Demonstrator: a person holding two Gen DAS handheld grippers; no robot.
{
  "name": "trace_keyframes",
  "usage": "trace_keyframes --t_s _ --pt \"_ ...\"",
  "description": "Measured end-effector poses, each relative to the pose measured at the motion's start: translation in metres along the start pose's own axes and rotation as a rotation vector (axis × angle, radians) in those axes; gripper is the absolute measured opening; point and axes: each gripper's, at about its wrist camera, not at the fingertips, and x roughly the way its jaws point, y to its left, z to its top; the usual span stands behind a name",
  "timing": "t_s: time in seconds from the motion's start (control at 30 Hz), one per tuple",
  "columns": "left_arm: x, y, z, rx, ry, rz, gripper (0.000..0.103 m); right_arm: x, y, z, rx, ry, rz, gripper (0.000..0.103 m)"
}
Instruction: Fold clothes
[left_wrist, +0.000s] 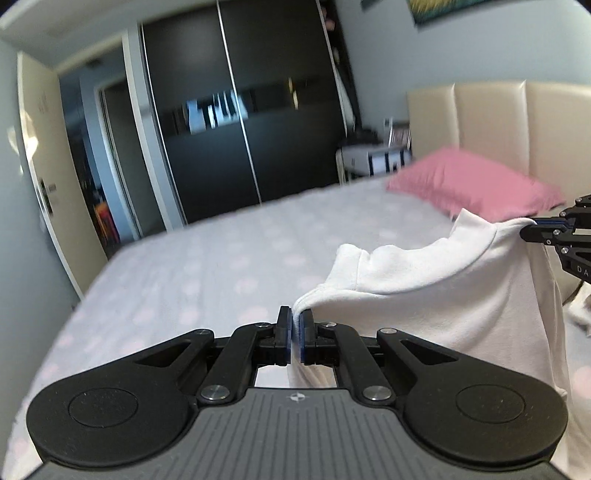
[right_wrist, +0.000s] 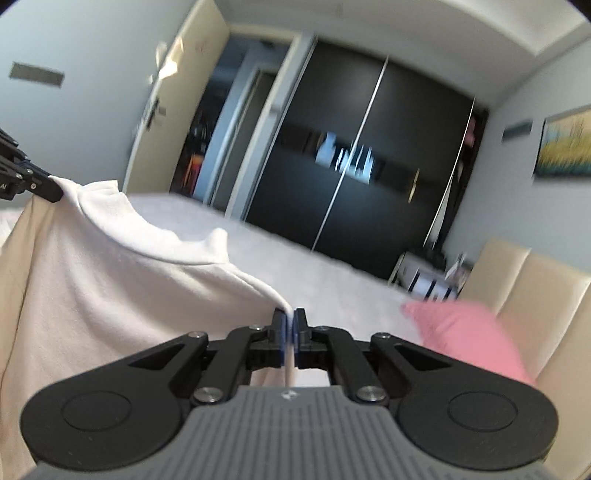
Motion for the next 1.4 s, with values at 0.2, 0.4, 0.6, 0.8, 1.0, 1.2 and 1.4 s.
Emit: trace_keyframes --t_s 0.2,0.4,0.6,0.8,1.0,1.2,1.4 --pt "0.072 0.006 -0.032 -0.031 0.114 -0.044 0.002 0.094 0.011 -0.041 0.034 0.168 0.032 0.004" --pt "0.109 0.006 -0.056 -0.044 0.203 -0.061 0.006 0.148 0.035 -0.080 0.077 0.274 0.054 0.005" --pt "0.109 0.012 -0.062 -0.056 0.235 -0.014 0.047 0.167 0.033 -0.103 0.131 0.329 0.065 0.038" --pt "0.105 0.011 -0.058 -0.086 0.267 -0.021 0.047 0.153 0.007 -0.095 0.167 0.344 0.024 0.043" --pt "0.068 -0.002 -0.078 -0.089 0.318 -0.083 0.047 0.118 -0.018 -0.103 0.206 0.412 0.028 0.043" --pt "0.026 -0.023 -0.100 -0.088 0.348 -0.132 0.047 0.075 -0.029 -0.133 0.241 0.498 0.096 0.043" --pt "-0.009 -0.045 -0.127 -0.037 0.411 -0.200 0.047 0.033 -0.022 -0.168 0.219 0.640 0.205 0.043"
